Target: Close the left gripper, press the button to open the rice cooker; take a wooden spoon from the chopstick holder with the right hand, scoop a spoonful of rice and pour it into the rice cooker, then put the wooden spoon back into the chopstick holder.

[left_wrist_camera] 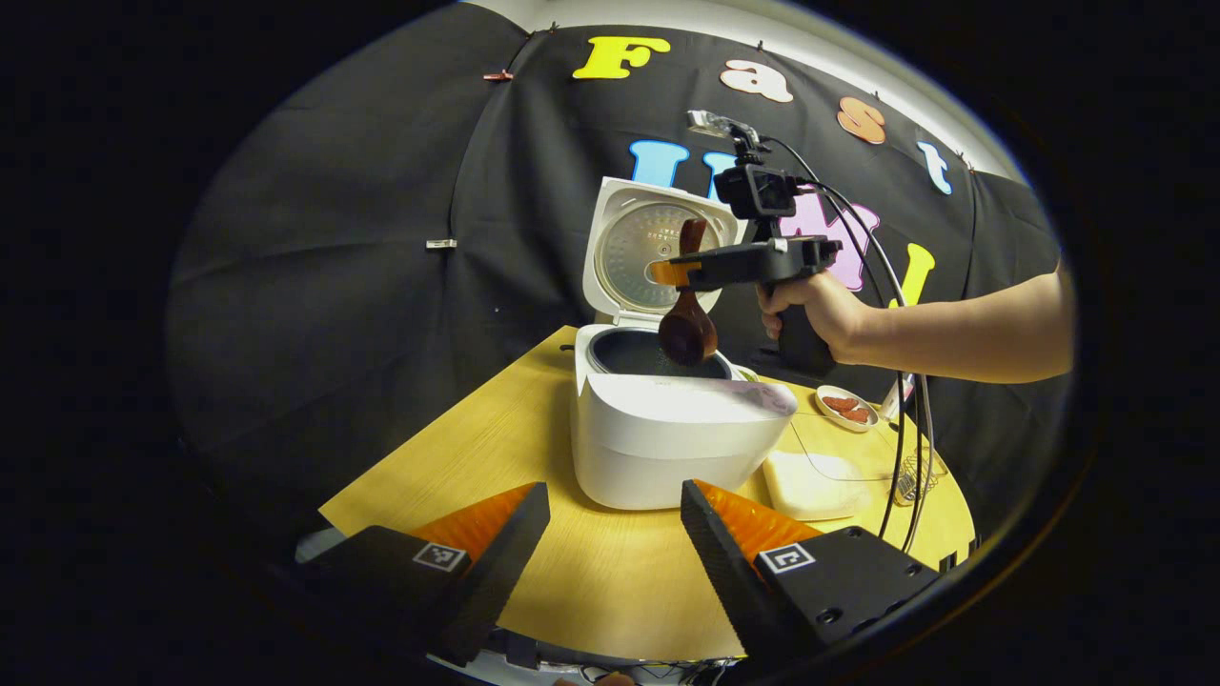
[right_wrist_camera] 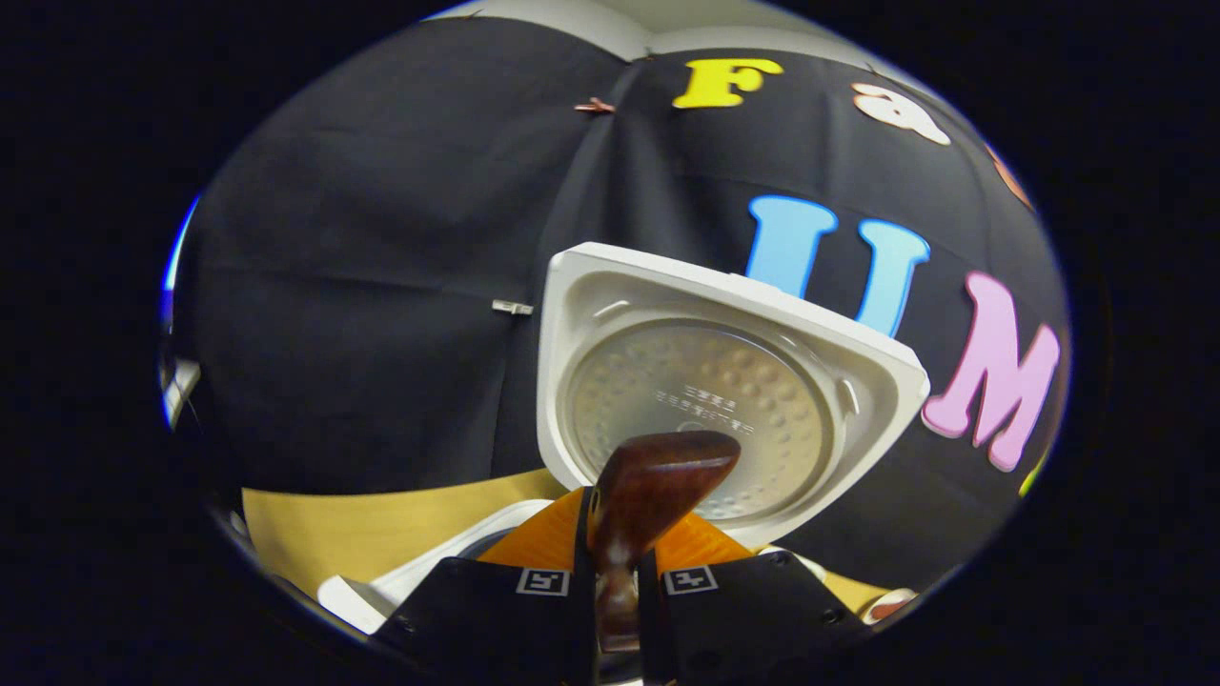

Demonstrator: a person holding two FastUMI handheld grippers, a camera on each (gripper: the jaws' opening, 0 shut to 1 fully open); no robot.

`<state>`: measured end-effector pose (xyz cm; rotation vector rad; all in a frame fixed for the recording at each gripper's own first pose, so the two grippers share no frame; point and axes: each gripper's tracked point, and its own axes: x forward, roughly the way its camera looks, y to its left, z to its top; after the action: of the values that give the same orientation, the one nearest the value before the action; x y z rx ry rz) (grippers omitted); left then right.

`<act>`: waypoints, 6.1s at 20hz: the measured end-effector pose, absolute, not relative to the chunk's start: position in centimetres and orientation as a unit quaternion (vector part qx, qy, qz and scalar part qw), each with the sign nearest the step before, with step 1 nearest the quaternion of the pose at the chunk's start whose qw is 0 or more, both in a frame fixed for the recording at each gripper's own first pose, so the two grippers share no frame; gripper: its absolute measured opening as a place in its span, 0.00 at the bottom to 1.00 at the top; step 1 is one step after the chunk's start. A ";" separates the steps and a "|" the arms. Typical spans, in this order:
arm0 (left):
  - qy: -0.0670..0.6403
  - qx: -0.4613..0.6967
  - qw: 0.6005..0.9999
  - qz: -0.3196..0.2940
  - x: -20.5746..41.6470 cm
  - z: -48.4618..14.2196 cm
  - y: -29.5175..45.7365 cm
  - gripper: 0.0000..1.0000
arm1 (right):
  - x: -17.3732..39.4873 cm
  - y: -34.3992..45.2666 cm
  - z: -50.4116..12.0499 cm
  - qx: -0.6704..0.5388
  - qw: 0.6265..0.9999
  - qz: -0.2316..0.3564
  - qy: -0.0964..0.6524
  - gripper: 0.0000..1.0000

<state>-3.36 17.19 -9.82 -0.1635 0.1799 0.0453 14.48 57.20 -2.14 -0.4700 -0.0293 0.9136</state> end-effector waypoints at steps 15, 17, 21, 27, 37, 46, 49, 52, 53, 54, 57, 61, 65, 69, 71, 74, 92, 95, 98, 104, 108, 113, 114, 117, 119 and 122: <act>0.077 -0.074 0.994 -0.003 -4.6 -9.0 14.0 0.96 | 15.7 44.2 8.1 -0.065 0.931 0.359 -0.024 0.21; 0.077 -0.073 0.994 -0.013 -4.4 -8.8 12.6 0.96 | 15.8 39.4 10.4 -0.036 0.941 0.334 -0.031 0.21; 0.077 -0.059 0.995 -0.032 -3.5 -8.5 9.5 0.96 | 16.3 28.9 12.9 0.011 0.960 0.279 -0.033 0.21; 0.082 -0.037 0.995 -0.046 -2.3 -8.2 4.9 0.96 | 18.3 14.7 10.7 0.031 0.980 0.195 -0.008 0.21; 0.093 -0.012 0.995 -0.018 -1.0 -7.4 1.4 0.96 | 20.9 0.1 2.0 0.063 0.991 0.104 0.056 0.21; 0.102 -0.018 0.995 0.005 -1.2 -6.7 -1.5 0.95 | 21.4 -6.2 -7.7 0.111 0.985 0.046 0.120 0.22; 0.102 -0.012 0.995 0.007 -1.3 -6.3 -2.5 0.95 | 21.8 -6.8 -10.8 0.126 0.981 0.033 0.141 0.22; 0.099 0.000 0.995 0.013 -1.7 -5.7 -2.5 0.96 | 21.8 -7.5 -13.8 0.150 0.975 0.016 0.163 0.22; 0.098 0.003 0.995 0.016 -1.9 -5.6 -2.3 0.96 | 21.9 -7.7 -14.6 0.161 0.972 0.009 0.168 0.22; 0.098 0.003 0.995 0.020 -2.1 -5.4 -2.1 0.96 | 21.9 -7.9 -15.3 0.176 0.969 0.002 0.175 0.22; 0.091 -0.002 0.995 0.031 -2.1 -4.5 -1.2 0.95 | 21.2 -8.1 -16.9 0.231 0.953 -0.012 0.196 0.23; 0.077 -0.001 0.996 0.046 -1.3 -3.1 0.5 0.95 | 20.4 -9.2 -17.4 0.236 0.951 -0.029 0.199 0.51; 0.052 0.017 0.996 0.064 0.2 -0.3 2.6 0.95 | 18.4 -10.4 -16.0 0.211 0.958 -0.035 0.193 0.99; 0.027 0.028 0.997 0.073 1.6 3.5 4.1 0.95 | 16.3 -11.8 -14.8 0.190 0.962 -0.055 0.186 0.98; 0.017 0.011 0.998 0.065 2.4 5.5 4.2 0.96 | 15.0 -12.6 -13.8 0.178 0.966 -0.068 0.177 0.98; 0.007 -0.010 0.998 0.057 3.9 9.1 5.1 0.96 | 12.8 -13.8 -11.9 0.162 0.971 -0.084 0.157 0.98; -0.037 0.074 0.995 0.056 22.4 26.4 13.9 0.94 | 1.9 -13.1 -3.7 0.042 0.990 -0.118 0.065 0.98; -0.035 0.071 0.996 0.040 26.3 27.6 14.6 0.95 | 0.5 -12.8 -1.9 0.011 0.991 -0.127 0.051 0.98; -0.018 0.063 0.997 0.028 29.7 27.1 15.0 0.95 | -0.3 -12.4 0.1 0.009 0.990 -0.139 0.036 0.98; 0.045 0.028 0.998 0.021 34.5 22.4 15.6 0.95 | -1.5 -11.1 1.1 0.016 0.989 -0.145 0.028 0.98; 0.060 0.004 0.998 0.023 33.6 21.1 15.1 0.98 | -1.5 -10.1 0.5 0.006 0.990 -0.134 0.032 0.98; 0.088 0.002 0.996 0.030 30.1 19.4 14.0 0.99 | -0.3 -8.1 -0.9 0.015 0.995 -0.093 0.042 0.98; 0.096 0.001 0.995 0.029 29.2 18.9 13.6 0.99 | -0.7 -8.3 -1.4 0.018 0.995 -0.084 0.044 0.98; 0.121 0.003 0.992 0.024 26.2 16.3 12.6 0.99 | -0.2 -7.4 -2.2 0.027 0.996 -0.060 0.052 0.98; 0.138 -0.001 0.990 0.025 24.4 14.4 12.1 0.99 | 0.0 -7.0 -3.1 0.029 0.997 -0.046 0.059 0.98; 0.168 -0.009 0.985 0.028 22.2 10.3 11.5 0.99 | 0.0 -6.3 -3.5 0.040 0.997 -0.026 0.061 0.98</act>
<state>22.16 11.50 10.29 -0.0182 0.3380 0.0570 0.01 -6.33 -3.55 0.0808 0.1226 -0.0516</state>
